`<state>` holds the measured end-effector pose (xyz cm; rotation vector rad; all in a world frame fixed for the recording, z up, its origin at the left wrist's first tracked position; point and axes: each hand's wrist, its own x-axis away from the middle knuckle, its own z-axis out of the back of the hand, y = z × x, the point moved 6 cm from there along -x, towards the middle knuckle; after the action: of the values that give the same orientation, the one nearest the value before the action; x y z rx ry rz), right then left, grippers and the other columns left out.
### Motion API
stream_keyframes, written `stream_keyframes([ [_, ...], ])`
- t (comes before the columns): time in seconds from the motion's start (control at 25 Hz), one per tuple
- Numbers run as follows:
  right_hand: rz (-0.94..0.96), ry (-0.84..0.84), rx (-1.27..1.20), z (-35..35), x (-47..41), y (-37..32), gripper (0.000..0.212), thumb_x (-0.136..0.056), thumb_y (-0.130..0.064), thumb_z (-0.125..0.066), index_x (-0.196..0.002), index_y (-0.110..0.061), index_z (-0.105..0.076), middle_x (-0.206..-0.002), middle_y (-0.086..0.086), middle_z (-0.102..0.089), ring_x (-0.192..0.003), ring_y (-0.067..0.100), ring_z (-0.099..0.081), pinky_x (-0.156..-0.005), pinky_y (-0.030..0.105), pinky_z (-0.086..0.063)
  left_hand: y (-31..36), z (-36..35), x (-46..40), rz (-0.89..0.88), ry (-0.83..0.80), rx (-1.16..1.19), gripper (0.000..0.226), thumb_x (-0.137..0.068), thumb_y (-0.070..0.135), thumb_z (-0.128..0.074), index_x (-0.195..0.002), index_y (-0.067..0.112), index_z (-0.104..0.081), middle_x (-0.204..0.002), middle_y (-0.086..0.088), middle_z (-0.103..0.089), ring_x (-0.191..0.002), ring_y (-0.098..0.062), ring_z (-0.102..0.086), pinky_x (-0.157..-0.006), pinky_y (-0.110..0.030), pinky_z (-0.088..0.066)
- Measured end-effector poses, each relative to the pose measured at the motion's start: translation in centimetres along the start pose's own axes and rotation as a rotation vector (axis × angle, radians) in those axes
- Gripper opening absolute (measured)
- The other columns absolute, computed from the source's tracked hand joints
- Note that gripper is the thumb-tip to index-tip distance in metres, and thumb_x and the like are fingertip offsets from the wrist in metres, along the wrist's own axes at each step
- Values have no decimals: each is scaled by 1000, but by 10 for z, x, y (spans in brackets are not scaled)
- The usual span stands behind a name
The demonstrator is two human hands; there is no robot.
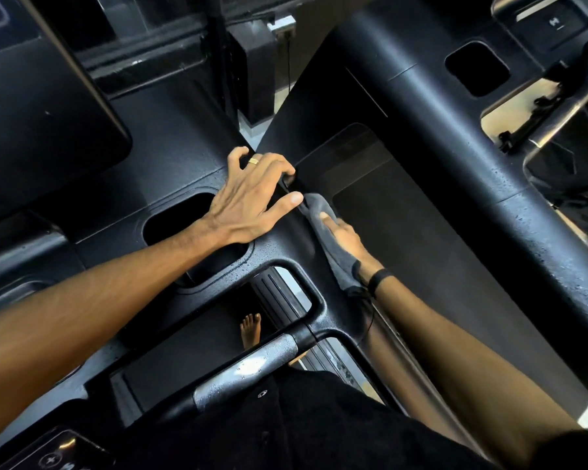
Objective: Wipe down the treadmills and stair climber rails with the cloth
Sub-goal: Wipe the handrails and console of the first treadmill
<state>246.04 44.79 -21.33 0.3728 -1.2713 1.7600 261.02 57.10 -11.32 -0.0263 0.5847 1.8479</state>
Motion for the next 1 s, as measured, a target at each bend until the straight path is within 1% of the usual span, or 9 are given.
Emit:
stream_keyframes([
  [0.16, -48, 119, 170, 15, 61, 57, 63, -100, -65, -28, -135, -17, -49, -140, 10, -54, -129, 31, -47, -106, 44, -36, -3, 0, -1, 10, 28, 24, 62, -98, 60, -24, -122, 12, -56, -122, 1, -59, -106, -14, -54, -113, -41, -14],
  [0.28, 134, 424, 494, 5, 100, 24, 71, -93, -67, -18, -124, -12, -51, -124, 13, -58, -111, 35, -51, -94, 50, -39, -4, 0, -2, -2, 47, 43, 63, -99, 61, -22, -121, 13, -56, -121, 1, -59, -108, -13, -53, -112, -37, -13],
  [0.36, 231, 529, 551, -12, 95, -15, 71, -92, -65, -17, -125, -13, -51, -120, 14, -58, -106, 35, -52, -90, 51, -39, -6, 0, -2, -3, 60, 52, 61, -100, 60, -23, -121, 13, -56, -122, 2, -60, -109, -13, -54, -112, -37, -14],
  [0.52, 170, 290, 289, -12, 15, -47, 61, -98, -64, -25, -129, -16, -47, -134, 15, -55, -124, 38, -48, -101, 51, -37, -4, 2, -2, 8, 48, 28, 61, -100, 59, -23, -121, 13, -57, -122, 2, -60, -108, -12, -54, -113, -41, -15],
  [0.64, 31, 15, 50, -4, -16, -21, 66, -102, -62, -31, -147, -15, -41, -151, 11, -44, -137, 33, -42, -110, 41, -35, -4, 1, -2, -8, 39, 25, 59, -100, 57, -24, -120, 13, -57, -122, 2, -60, -107, -14, -55, -113, -42, -16],
  [0.72, 15, -3, 71, 0, 8, 11, 69, -99, -66, -30, -149, -21, -42, -152, 7, -44, -138, 29, -42, -109, 39, -35, -5, 1, 0, -5, 48, 28, 58, -100, 56, -24, -120, 13, -57, -122, 2, -60, -107, -15, -55, -113, -42, -16],
  [0.8, 24, 80, 104, 10, 47, 44, 62, -98, -68, -28, -138, -26, -51, -141, 5, -55, -130, 28, -48, -105, 41, -38, -5, 1, 0, 4, 57, 36, 58, -100, 56, -24, -120, 13, -58, -121, 1, -60, -107, -14, -55, -113, -41, -15],
  [0.88, 110, 239, 273, 17, 85, 53, 61, -100, -64, -25, -128, -18, -52, -129, 9, -59, -118, 31, -51, -98, 45, -39, -5, 2, -1, 20, 62, 35, 59, -100, 55, -24, -120, 12, -58, -120, 1, -61, -106, -15, -55, -112, -41, -16],
  [1.0, 269, 523, 617, 0, 112, 9, 65, -97, -61, -19, -120, -10, -52, -115, 11, -57, -100, 30, -50, -88, 47, -38, -2, 2, -2, -5, 59, 64, 59, -100, 53, -23, -121, 10, -58, -119, -1, -61, -106, -16, -55, -110, -40, -17],
])
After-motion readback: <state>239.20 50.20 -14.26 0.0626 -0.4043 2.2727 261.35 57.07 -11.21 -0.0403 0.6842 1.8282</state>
